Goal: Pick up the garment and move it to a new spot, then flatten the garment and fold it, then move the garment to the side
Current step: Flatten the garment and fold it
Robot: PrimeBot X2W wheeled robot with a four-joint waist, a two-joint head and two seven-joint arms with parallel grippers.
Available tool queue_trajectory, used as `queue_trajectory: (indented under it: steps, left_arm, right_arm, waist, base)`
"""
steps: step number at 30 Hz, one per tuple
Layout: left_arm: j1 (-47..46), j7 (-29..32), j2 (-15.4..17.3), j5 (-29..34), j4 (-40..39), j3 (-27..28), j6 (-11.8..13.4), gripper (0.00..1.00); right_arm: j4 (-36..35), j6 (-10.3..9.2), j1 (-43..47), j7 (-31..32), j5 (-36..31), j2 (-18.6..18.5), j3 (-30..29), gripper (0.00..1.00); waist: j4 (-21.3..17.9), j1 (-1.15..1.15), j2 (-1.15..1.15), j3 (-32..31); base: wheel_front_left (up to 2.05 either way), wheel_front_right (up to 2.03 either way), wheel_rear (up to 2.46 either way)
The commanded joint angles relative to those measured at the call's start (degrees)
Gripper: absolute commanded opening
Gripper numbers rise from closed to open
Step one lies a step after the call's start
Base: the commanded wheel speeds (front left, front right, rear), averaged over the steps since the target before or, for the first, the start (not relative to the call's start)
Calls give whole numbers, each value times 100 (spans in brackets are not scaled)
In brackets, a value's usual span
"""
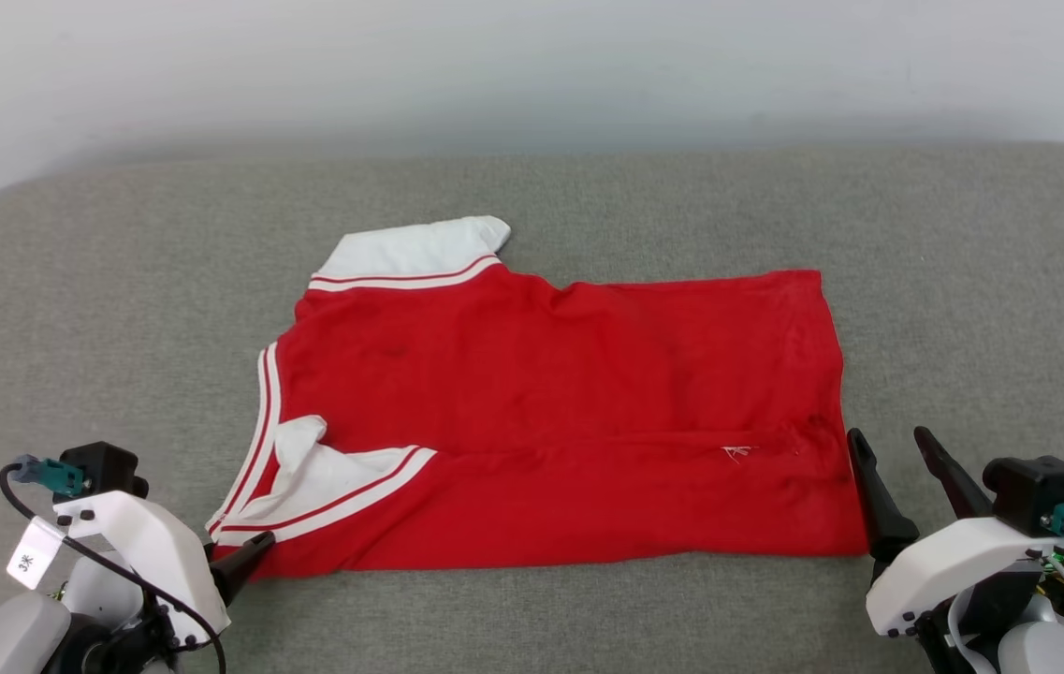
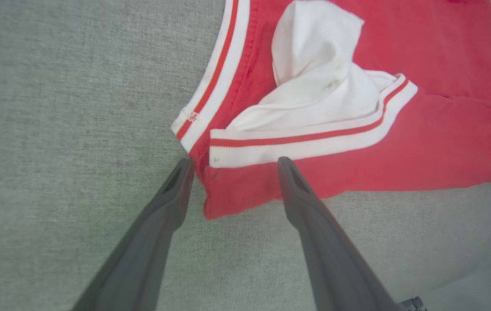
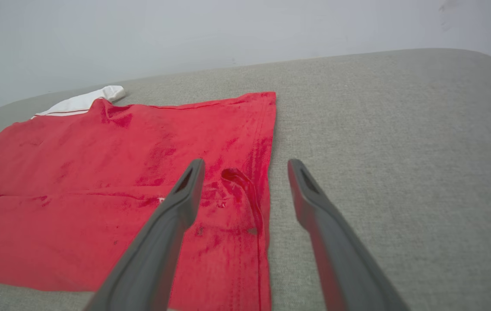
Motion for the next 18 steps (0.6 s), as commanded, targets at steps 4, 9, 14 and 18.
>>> queue_trajectory:
  steps: [4,9,14,18]
  left_arm:
    - [-44,122,-119,-105,79,-38,3,100]
    - [-106,432,-394,-216,432,-257,-94,64]
    - [-157,438,-645,-267,707,-376,-344,0]
    - [-244,271,-642,-197,843,-350,-516,0]
  right_arm:
    - [-98,-4,-55,97,75,55,-26,100]
    - [-82,-4,-114,302,177,50,-59,100]
    - [-58,-4,-173,758,424,-92,-135,100]
    - [-35,-4,-201,1547,639,-284,-135,100]
  waist:
    - [-147,0,0,310]
    - [-216,0,0,455]
    - [-229,0,0,457]
    - [-187,0,0,383]
  base:
    - [0,0,0]
    - [0,0,0]
    - [0,0,0]
    - [0,0,0]
